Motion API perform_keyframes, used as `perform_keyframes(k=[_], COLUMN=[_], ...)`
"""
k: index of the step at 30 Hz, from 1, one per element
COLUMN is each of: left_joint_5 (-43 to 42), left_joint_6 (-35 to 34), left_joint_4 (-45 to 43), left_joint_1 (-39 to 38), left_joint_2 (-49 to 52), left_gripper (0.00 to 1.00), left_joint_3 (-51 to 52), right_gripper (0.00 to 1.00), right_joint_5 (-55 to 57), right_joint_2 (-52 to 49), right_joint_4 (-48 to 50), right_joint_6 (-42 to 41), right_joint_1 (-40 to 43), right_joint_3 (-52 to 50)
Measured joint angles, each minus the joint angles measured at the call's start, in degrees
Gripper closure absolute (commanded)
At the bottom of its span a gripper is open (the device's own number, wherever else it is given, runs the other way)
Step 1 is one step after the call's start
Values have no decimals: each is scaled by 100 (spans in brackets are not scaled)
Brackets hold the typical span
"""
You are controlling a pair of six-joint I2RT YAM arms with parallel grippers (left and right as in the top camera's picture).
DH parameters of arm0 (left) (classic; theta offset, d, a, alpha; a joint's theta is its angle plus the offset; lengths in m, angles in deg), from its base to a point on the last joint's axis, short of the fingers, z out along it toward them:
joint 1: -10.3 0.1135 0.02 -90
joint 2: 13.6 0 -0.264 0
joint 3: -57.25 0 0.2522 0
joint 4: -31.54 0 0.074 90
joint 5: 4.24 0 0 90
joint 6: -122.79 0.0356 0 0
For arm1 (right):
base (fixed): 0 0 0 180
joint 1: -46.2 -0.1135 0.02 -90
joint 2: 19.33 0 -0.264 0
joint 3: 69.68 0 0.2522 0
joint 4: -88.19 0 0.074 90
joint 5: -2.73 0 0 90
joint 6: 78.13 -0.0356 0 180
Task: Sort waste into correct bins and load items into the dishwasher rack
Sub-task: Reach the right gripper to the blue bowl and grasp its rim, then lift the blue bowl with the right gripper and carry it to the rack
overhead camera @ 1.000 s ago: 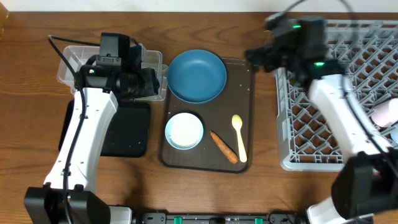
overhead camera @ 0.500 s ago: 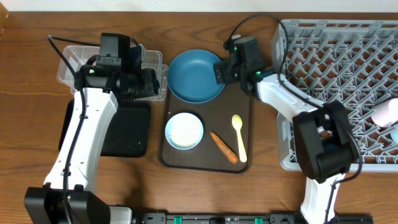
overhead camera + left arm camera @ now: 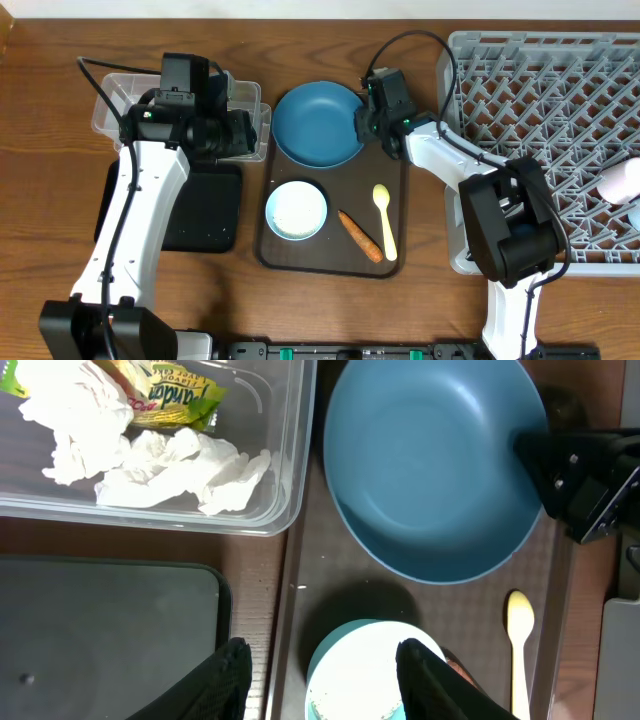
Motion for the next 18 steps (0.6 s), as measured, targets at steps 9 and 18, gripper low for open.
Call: perform_keyframes(k=[9, 18], left_joint_5=[0, -2], left_joint_6=[0, 0], left_joint_4=[17, 22], left_joint_1=[0, 0], left_joint_2=[0, 0], left_gripper=[50, 50], left_joint_3=[0, 0], right_gripper=[96, 99], right_joint_5=[9, -142], right_joint_2=[0, 9], right_joint_4=[-337, -229], right_joint_6=[-44, -122], right_joint_1=[0, 63], right_joint_3=[0, 13])
